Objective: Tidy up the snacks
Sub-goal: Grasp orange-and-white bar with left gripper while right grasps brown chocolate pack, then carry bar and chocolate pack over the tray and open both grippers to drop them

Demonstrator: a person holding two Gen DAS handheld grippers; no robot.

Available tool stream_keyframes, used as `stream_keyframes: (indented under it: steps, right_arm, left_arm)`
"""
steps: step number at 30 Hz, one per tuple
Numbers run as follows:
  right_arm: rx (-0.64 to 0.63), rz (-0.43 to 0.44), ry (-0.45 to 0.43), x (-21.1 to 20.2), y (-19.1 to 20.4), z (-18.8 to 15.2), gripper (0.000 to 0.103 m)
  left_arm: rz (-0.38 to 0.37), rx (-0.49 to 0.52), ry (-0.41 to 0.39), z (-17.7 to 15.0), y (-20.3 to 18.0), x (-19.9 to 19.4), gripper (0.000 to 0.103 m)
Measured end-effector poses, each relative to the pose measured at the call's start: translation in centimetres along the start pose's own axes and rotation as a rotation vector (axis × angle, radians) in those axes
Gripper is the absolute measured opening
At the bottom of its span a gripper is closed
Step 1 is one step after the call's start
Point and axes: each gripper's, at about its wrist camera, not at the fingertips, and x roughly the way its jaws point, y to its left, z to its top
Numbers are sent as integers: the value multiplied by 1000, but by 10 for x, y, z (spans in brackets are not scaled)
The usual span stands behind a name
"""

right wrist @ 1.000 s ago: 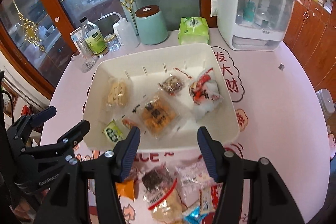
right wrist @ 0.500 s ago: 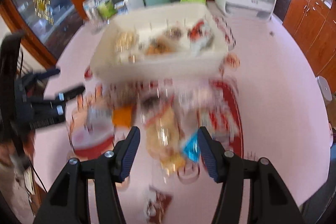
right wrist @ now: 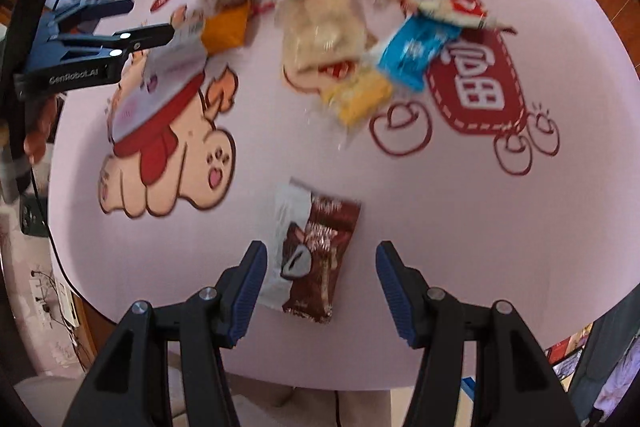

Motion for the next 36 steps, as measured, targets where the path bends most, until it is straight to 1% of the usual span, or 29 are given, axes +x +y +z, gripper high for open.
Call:
stream_keyframes:
  steps: [3, 6, 11, 13, 14, 15, 18, 20, 21, 22, 25, 27, 29, 32, 36]
  right_arm:
    - [-8, -14, 35, 13, 3, -3, 57]
    - [-23, -20, 63, 22, 9, -4, 57]
    - [-54, -56, 73, 27, 17, -4, 57]
    - [-73, -82, 68, 28, 22, -5, 54]
    - [-80, -97, 62, 29, 25, -4, 47]
    - [-89, -114, 57, 29, 29, -4, 41]
    - [-78, -105, 48, 26, 30, -5, 37]
    - [-65, -95, 43, 25, 28, -6, 36]
    - [-62, -96, 41, 22, 23, -7, 36]
    - [-56, -100, 33, 20, 22, -7, 36]
    - [-39, -91, 11, 13, 16, -9, 35]
    - [-30, -85, -13, 7, 11, -9, 34]
    - [-23, -77, -40, -2, 8, -8, 34]
    - [-15, -68, -78, -16, 1, -4, 34]
    - [2, -55, -124, -34, -9, 5, 34]
  left_arm:
    - [18, 51, 32, -1, -4, 15, 90]
    - [25, 79, 49, -1, -5, 25, 90]
    - [12, 97, 57, 3, -5, 35, 90]
    - [1, 100, 68, 5, -6, 40, 89]
    - [-3, 102, 71, 5, -6, 41, 89]
    - [-9, 111, 79, 6, -7, 44, 86]
    - [-26, 131, 87, 8, -11, 45, 74]
    - [-51, 132, 94, 8, -13, 44, 59]
    - [-71, 131, 98, 8, -14, 44, 55]
    - [-79, 133, 101, 8, -16, 43, 48]
    - [-40, 160, 91, 6, -25, 41, 40]
    - [-11, 161, 77, 4, -30, 38, 34]
    - [-24, 122, 69, 2, -32, 33, 30]
    - [-33, 65, 65, -2, -35, 26, 30]
    - [-55, -26, 37, -7, -38, 6, 29]
